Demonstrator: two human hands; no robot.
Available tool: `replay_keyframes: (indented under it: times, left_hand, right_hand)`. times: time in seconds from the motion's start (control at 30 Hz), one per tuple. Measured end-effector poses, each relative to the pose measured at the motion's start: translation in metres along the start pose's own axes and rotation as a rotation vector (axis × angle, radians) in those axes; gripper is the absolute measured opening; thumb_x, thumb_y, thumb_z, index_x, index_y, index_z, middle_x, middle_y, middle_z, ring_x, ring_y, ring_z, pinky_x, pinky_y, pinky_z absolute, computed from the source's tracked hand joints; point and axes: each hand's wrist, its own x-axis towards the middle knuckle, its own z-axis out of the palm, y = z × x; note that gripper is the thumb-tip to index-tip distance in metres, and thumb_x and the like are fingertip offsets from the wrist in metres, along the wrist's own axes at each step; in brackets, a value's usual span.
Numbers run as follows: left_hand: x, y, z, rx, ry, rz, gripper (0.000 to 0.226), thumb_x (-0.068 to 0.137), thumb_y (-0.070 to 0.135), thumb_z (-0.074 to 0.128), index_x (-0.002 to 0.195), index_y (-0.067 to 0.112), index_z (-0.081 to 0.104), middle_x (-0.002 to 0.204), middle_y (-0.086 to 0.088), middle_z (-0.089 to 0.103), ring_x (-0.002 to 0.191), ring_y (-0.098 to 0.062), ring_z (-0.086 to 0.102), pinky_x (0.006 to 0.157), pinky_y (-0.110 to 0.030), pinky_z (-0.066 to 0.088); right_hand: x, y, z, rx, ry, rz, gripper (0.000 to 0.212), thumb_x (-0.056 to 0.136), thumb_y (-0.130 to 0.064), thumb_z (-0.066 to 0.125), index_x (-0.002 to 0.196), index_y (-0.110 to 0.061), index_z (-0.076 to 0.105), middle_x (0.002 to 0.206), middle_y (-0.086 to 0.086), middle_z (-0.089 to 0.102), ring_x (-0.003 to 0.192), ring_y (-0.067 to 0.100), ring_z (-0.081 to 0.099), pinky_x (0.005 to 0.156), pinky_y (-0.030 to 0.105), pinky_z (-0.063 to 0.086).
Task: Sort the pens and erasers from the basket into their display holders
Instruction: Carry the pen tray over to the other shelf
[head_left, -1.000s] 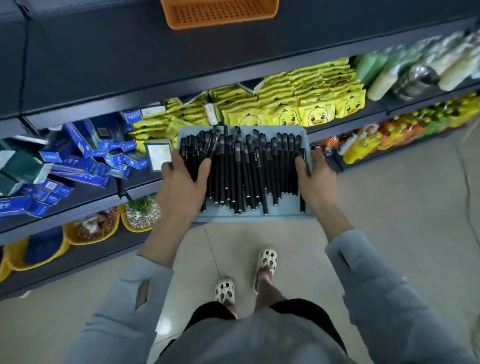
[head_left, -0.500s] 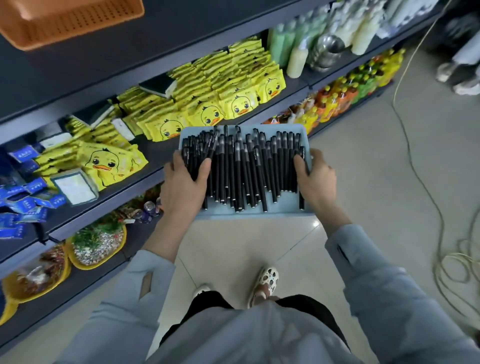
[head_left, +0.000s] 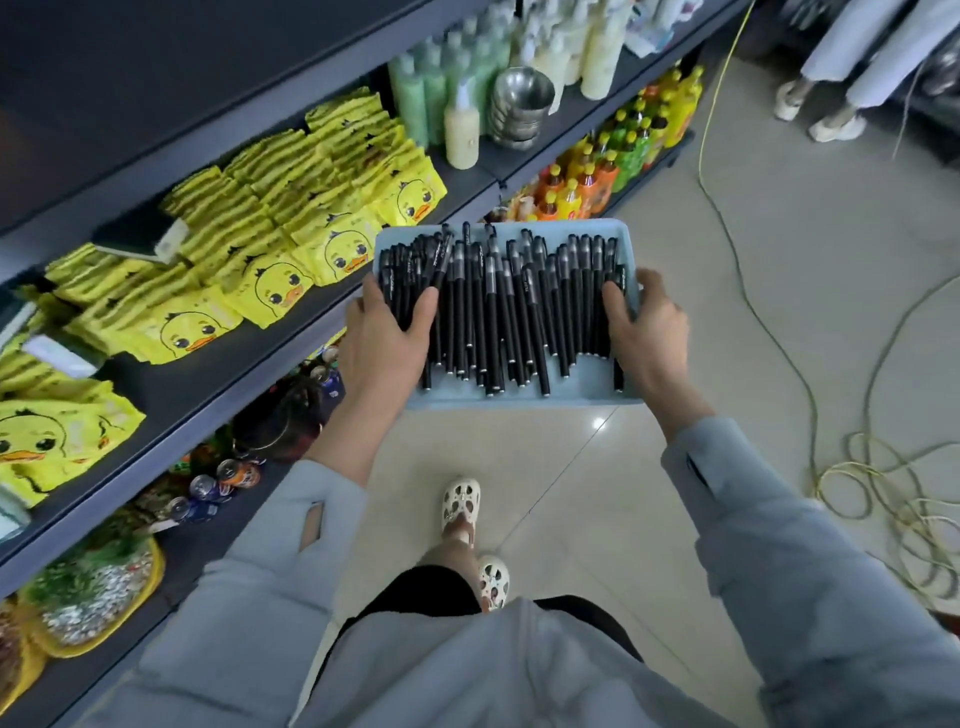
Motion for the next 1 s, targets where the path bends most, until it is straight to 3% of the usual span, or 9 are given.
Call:
replay_keyframes:
  times: [0.1,0.6,1.0]
  left_hand:
    - [0.034,0.031,0.019,-0.015,-0.016,0.037,0.082,0.093,0.064,0.037,0.153,0.011,0.018,0.152,-0.018,0.031,0.139,-0.034,0.032,0.106,-0.048,0.034]
    - [0.195,0.221,0.078,0.049,-0.015,0.161,0.077,0.096,0.061,0.037,0.152,0.011,0.021,0.15,-0.017,0.034,0.134,-0.035,0.038,0.101,-0.047,0.038]
    - [0.304,0.408,0.149,0.052,0.079,0.109,0.087,0.092,0.07,0.032,0.151,0.007,0.021,0.15,-0.018,0.036,0.134,-0.036,0.039,0.104,-0.048,0.036]
  right_hand:
    - [0.04,0.009,-0.005,-0.006,0.027,0.022,0.04,0.099,-0.039,0.048,0.123,-0.008,0.052,0.1,0.018,0.068,0.091,0.041,0.061,0.077,0.044,0.048]
    - [0.268,0.036,-0.045,0.01,0.142,0.091,0.044,0.098,-0.041,0.048,0.126,-0.007,0.051,0.106,0.019,0.067,0.097,0.041,0.059,0.08,0.044,0.046]
    - [0.51,0.069,-0.125,0.005,0.103,-0.056,0.048,0.098,-0.044,0.046,0.128,-0.006,0.051,0.112,0.023,0.066,0.106,0.045,0.056,0.086,0.044,0.041]
